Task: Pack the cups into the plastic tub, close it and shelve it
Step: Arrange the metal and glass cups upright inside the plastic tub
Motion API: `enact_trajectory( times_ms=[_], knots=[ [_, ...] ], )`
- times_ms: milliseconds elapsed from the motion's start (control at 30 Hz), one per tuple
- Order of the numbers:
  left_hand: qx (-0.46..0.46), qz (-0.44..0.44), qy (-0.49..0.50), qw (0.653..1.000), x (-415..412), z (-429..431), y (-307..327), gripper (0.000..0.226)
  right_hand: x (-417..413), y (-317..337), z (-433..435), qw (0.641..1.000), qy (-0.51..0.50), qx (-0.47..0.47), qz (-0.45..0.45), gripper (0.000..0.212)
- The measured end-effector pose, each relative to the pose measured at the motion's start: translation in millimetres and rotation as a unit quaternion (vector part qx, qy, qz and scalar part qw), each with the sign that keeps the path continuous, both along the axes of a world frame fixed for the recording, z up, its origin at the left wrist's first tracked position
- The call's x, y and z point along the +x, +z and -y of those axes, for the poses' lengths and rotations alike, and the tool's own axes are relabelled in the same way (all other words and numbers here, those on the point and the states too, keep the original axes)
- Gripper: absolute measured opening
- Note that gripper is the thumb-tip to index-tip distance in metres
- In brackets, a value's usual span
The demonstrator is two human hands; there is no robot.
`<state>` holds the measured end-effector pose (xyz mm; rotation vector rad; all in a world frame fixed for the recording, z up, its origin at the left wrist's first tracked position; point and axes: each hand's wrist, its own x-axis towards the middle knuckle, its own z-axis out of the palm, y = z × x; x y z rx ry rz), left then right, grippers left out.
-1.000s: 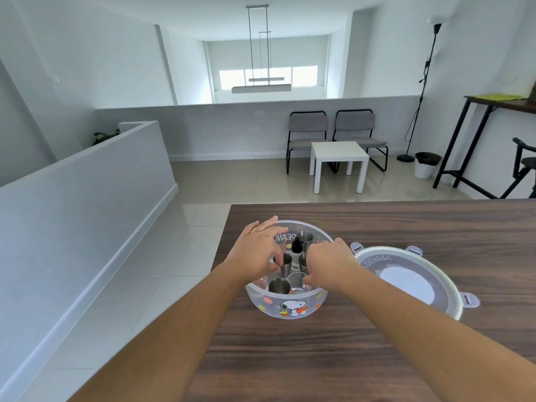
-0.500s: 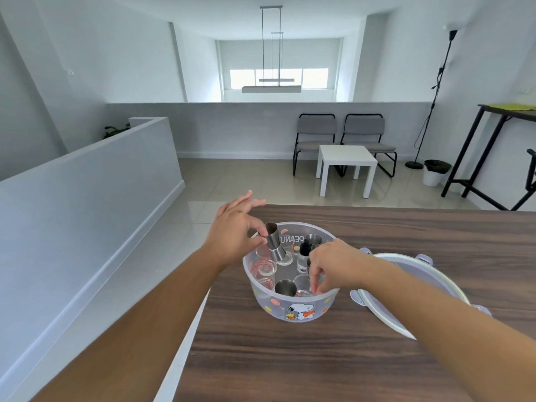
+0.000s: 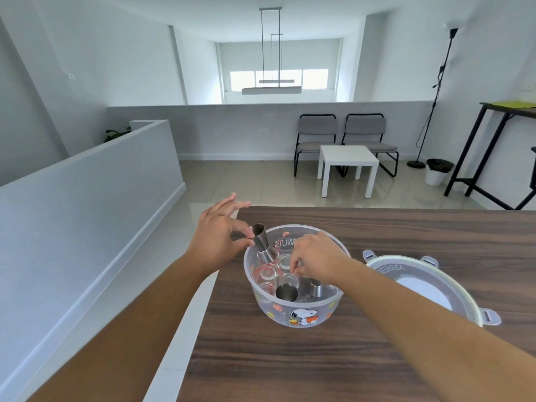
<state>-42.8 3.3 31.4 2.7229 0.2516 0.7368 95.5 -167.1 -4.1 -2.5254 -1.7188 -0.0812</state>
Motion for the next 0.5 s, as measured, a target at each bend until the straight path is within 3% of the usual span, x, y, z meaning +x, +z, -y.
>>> enact_trajectory(
  times_ms=[200,367,500],
  knots=[
    [-0.01,-0.004,-0.029,1.0,5,5,-2,0.007,4,0,-3,1.0,-0.023,0.011,0.011,0.012],
    [-0.002,-0.015,-0.081,0.997,19,23,0,0.006,9,18,34,0.997,-0.05,0.053,-0.036,0.013],
    [0.023,-0.05,-0.111,0.992,31,41,-4,0.006,11,16,52,0.997,-0.074,0.004,-0.023,0.019]
  ],
)
